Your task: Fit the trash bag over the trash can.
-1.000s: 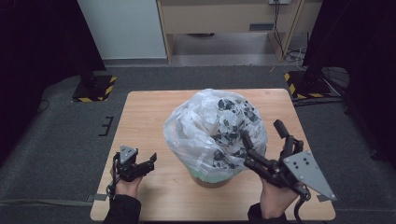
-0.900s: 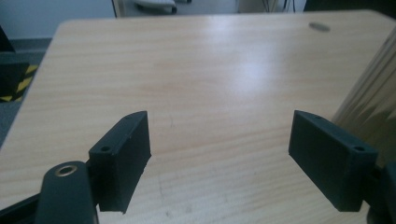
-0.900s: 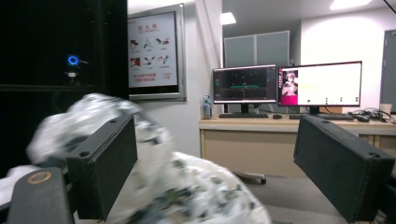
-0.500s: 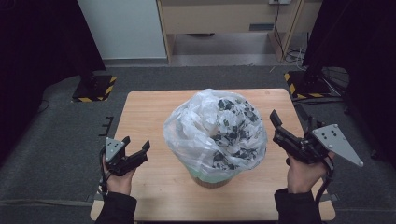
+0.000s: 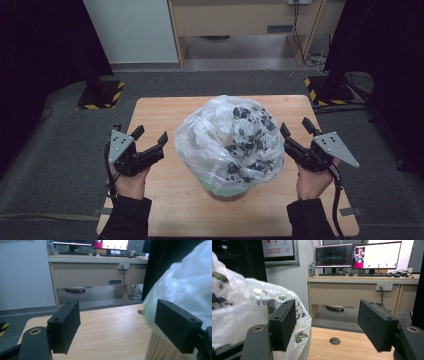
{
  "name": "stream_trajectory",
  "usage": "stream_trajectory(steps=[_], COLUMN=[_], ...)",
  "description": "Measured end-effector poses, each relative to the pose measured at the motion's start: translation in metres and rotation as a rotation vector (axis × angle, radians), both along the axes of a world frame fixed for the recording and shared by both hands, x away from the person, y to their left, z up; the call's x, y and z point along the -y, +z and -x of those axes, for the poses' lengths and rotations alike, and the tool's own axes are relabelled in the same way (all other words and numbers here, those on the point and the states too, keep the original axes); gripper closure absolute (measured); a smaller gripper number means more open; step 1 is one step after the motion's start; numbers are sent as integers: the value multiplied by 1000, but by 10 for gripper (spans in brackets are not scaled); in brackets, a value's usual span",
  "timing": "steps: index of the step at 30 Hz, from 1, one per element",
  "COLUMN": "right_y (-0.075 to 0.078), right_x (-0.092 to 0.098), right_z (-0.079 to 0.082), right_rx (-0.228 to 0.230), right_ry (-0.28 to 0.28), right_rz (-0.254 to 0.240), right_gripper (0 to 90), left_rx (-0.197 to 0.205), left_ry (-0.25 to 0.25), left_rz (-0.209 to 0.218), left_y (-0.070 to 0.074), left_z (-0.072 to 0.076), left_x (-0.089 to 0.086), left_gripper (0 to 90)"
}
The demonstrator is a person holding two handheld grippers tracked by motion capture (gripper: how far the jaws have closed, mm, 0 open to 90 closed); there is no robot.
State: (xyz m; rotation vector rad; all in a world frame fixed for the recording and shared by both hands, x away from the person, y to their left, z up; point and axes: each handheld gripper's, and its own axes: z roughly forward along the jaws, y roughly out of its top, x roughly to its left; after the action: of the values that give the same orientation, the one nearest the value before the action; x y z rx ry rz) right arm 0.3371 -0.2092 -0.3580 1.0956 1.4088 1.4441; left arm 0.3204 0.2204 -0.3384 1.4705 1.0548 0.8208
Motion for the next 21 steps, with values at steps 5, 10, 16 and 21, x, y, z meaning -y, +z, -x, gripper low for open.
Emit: stream_trajectory(steps=[5, 10, 16, 21], right_y=[-7, -9, -10, -2], right_x=[-13, -27, -22, -7], right_z=[-7, -13, -13, -8], right_rx=[-16, -37, -37, -10], right_ry=[-1, 10, 9, 5], right_rz=[-12, -12, -17, -13], right_gripper=[357, 379, 386, 389], left_rx=[-21, -66, -110, -113], left_ry=[-20, -23, -30, -47], left_rz=[-47, -91, -107, -94], left_y=[-2, -16, -31, -37], left_z=[-6, -12, -18, -17], left_x=[17, 24, 28, 28], left_gripper=[197, 198, 197, 197])
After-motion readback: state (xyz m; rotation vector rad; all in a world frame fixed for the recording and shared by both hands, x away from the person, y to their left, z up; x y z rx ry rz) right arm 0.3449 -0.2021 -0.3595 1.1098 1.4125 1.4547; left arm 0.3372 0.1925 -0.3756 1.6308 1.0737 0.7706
